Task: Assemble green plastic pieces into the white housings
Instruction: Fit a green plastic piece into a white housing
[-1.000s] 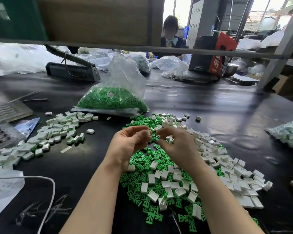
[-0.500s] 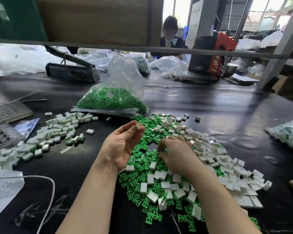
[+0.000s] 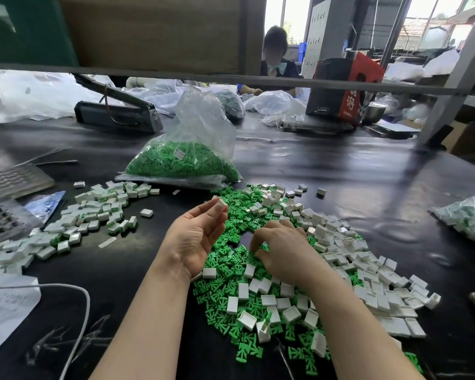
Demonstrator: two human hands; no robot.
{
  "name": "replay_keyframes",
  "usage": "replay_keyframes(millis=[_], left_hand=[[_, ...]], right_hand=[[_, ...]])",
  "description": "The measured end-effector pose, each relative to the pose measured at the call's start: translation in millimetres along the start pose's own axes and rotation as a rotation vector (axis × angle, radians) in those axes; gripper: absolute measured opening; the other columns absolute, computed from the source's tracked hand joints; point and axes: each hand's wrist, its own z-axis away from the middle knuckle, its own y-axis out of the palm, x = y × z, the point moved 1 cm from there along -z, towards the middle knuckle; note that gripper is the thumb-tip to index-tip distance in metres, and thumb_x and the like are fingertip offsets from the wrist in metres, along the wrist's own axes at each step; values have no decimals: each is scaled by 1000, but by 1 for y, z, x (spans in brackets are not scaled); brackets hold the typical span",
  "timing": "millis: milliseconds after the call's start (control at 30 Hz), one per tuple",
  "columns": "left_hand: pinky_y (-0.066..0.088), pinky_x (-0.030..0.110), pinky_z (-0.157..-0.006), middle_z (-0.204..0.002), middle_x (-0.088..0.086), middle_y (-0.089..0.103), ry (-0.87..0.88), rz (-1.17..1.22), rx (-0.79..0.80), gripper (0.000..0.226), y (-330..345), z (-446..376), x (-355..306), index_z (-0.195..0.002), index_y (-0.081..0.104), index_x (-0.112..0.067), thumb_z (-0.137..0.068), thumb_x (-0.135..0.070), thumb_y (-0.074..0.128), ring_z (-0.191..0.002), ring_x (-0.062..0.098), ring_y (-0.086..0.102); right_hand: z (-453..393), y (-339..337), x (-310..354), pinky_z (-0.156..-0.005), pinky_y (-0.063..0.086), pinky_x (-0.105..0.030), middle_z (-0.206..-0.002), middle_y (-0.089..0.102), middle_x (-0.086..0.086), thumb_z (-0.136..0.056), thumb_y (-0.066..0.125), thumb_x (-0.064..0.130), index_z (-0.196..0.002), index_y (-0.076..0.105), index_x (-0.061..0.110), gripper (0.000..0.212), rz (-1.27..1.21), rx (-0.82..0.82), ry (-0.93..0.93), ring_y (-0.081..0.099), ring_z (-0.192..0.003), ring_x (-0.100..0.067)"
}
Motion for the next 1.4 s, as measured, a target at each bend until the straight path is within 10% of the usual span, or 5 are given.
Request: replay_keyframes(millis=[600, 733, 833, 1067, 1400], left_hand=[[57, 17, -60, -75, 3, 72, 19, -23, -9, 27, -2, -3, 2, -97, 65, -7, -70, -5, 70, -65, 10, 70], [57, 17, -59, -75, 3, 73, 31, -44, -7, 33, -2, -1, 2, -98, 66, -6, -65, -9, 72, -65, 10, 71], [57, 18, -59, -77, 5, 74, 49, -68, 2, 33, 1, 0, 3, -96, 67, -6, -64, -10, 74, -68, 11, 72], [56, 19, -62, -82, 9, 75, 104, -218, 65, 23, 9, 5, 5, -83, 76, -11, -61, -13, 79, -74, 15, 72], [57, 24, -71, -83, 10, 75, 132, -371, 133, 21, 15, 11, 8, -81, 80, -16, -61, -22, 82, -75, 16, 71]], right_hand=[[0, -3, 6, -97, 40, -39, -100, 62, 17, -84, 71, 43, -84, 56, 41, 16, -122, 10, -81, 51, -102, -10], [1, -4, 6, -76, 43, -18, -86, 64, 21, -84, 73, 30, -73, 57, 39, 22, -343, -86, -79, 54, -80, 9], [0, -12, 6, -58, 49, -23, -75, 67, 9, -85, 74, 23, -80, 66, 26, 10, -602, -205, -37, 61, -67, -7], [2, -24, 12, -65, 51, -15, -80, 73, -6, -86, 73, 13, -83, 71, 15, 4, -1130, -428, 67, 67, -71, -8], [4, -24, 18, -71, 55, -21, -81, 72, -7, -87, 71, 12, -82, 70, 15, 6, -1189, -468, 79, 66, -74, -11]])
